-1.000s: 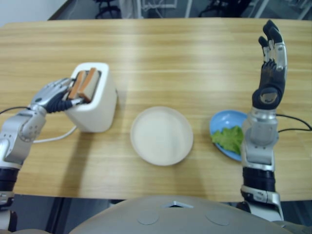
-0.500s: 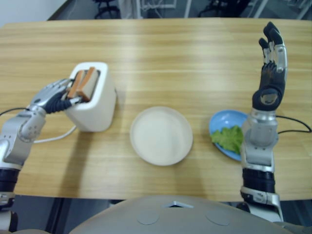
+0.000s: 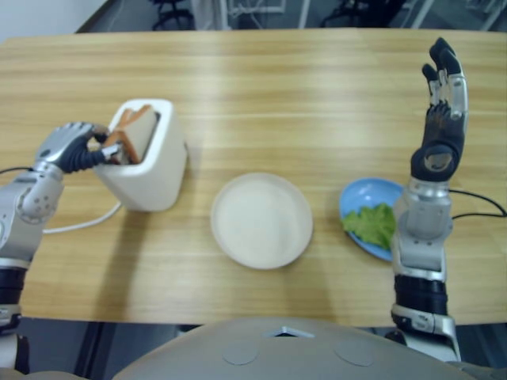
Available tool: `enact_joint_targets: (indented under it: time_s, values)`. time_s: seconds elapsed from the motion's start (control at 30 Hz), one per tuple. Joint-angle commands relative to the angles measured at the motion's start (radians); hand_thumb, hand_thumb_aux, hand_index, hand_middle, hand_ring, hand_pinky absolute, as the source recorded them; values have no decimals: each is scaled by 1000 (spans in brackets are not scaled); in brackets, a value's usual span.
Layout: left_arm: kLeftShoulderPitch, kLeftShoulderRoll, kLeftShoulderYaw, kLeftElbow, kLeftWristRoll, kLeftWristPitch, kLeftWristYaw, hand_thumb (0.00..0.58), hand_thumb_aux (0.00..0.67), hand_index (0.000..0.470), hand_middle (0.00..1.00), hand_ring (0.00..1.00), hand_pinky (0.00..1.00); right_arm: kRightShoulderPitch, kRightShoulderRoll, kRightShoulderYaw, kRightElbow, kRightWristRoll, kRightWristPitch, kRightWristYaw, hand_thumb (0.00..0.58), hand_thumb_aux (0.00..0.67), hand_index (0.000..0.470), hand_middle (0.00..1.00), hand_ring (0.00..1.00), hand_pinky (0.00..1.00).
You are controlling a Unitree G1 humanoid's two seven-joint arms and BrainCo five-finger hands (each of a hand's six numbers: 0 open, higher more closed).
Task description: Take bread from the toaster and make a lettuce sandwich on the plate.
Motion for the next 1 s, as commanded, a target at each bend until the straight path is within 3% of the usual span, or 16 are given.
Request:
enact_joint_targets:
  time_s: [0.03, 0.47, 1.0]
  values:
    - [-28, -4, 45, 21, -8, 17, 48, 580, 670, 460, 1000, 1000, 1000, 9, 3, -8, -15, 0, 4, 0, 0, 0, 0, 0, 0, 0]
    - [-31, 1, 10, 54, 1, 3, 28, 580, 670, 460, 1000, 1000, 1000, 15, 4, -15, -28, 3, 10, -3, 0, 0, 0, 0, 0, 0]
    - [-92, -1, 63, 12, -55, -45, 74, 580, 670, 460, 1000, 1000, 1000, 10, 20, -10, -20, -12, 5, -13, 0, 0, 0, 0, 0, 0]
